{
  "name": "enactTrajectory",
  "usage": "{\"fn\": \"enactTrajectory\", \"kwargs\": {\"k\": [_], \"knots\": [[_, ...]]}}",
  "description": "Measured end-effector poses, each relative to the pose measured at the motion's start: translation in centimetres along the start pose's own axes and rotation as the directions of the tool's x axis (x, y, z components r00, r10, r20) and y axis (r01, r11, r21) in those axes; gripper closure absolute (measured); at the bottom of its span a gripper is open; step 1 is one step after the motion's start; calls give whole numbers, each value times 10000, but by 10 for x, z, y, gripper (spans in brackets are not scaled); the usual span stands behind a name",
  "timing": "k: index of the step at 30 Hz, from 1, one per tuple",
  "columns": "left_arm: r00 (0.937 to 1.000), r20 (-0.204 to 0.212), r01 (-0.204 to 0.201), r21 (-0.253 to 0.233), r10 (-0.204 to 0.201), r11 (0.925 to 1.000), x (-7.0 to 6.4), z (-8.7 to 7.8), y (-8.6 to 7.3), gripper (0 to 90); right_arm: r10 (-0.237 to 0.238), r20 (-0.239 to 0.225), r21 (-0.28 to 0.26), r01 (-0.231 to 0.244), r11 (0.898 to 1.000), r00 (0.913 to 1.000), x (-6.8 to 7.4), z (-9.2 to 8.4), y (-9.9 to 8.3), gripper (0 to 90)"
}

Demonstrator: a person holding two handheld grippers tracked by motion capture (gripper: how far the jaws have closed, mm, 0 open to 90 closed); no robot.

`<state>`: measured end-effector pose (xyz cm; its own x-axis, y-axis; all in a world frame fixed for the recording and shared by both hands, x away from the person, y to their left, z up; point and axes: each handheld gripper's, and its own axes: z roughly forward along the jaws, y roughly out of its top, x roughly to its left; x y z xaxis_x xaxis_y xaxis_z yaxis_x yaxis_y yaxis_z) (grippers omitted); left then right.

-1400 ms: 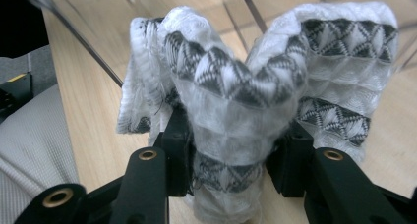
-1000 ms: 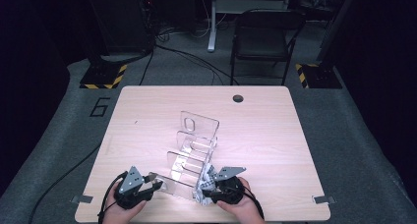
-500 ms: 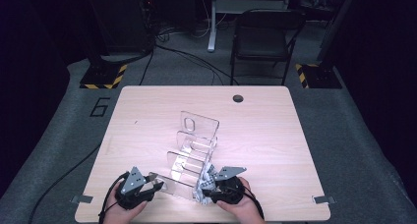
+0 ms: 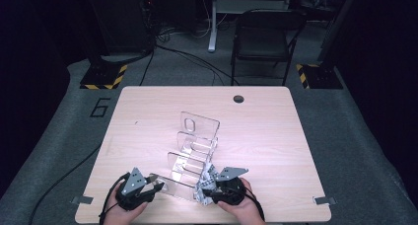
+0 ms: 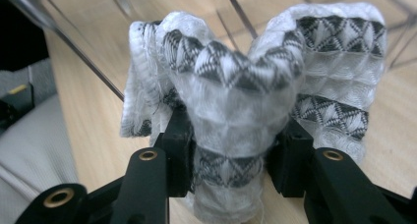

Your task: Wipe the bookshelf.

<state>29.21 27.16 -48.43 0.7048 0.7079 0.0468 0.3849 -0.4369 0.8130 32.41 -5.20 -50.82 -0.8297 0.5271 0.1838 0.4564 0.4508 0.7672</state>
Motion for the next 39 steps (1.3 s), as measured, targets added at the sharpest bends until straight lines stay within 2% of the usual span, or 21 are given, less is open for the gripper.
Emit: {"fn": "enactTrajectory", "kwargs": {"k": [2,3,6,9,11,13,14,16,18,20,22,25,26,28,30,32,35,37,39], "knots": [[10000,22,35,-28,-35,10000,0,0,0,617,5,-108,-408,-9,9992,9999,3,-4,3,584],[10000,22,35,-28,-35,10000,0,0,0,618,-219,-75,-402,216,9990,9997,2,-4,4,585],[10000,1,2,-13,-2,10000,1,0,0,619,-185,-47,178,186,9997,9998,1,3,-1,585],[10000,18,37,-22,-37,10000,0,0,0,620,-84,-26,216,85,9997,10000,-1,3,-1,586],[10000,30,25,-20,-25,10000,0,0,0,620,-211,106,-169,213,9996,9997,3,-2,2,586],[10000,30,8,-26,-8,10000,1,0,0,620,-304,-17,-413,303,9987,9995,5,-4,4,586],[10000,31,10,-29,-10,10000,1,0,0,620,-426,-53,-355,424,9985,9991,4,-3,4,585],[10000,-9,-11,0,11,10000,1,0,0,619,-337,-101,44,338,9994,9994,3,2,1,581],[10000,33,39,-18,-38,10000,1,0,0,620,0,-215,72,1,10000,9998,1,2,-1,582],[10000,26,-43,0,43,10000,0,0,0,623,-96,-88,11,96,10000,9999,1,1,1,582],[10000,21,-52,0,52,10000,0,0,0,622,-247,-145,-270,243,9993,9996,3,-3,3,583],[10000,36,-33,-5,33,10000,1,0,0,622,-349,-112,-79,348,9994,9993,2,1,1,582],[10000,29,-44,-2,44,10000,0,0,0,622,-195,-103,47,195,9998,9998,3,1,0,581],[10000,29,-46,-4,46,10000,0,0,0,622,-204,-92,74,204,9998,9998,1,1,1,582],[10000,60,-45,-9,45,10000,0,0,0,623,-415,150,-67,416,9991,9990,2,-1,2,585],[10000,48,-20,-5,20,10000,0,0,0,622,-380,107,-289,383,9988,9992,2,-3,3,585],[10000,39,-27,-6,27,10000,0,1,0,622,-346,16,18,346,9994,9994,2,1,1,584],[10000,38,-42,0,42,10000,0,0,0,622,-118,-123,73,119,9999,9999,0,2,0,583],[10000,65,-5,-12,5,10000,0,0,0,621,-324,39,69,324,9995,9995,1,0,1,584]]}}
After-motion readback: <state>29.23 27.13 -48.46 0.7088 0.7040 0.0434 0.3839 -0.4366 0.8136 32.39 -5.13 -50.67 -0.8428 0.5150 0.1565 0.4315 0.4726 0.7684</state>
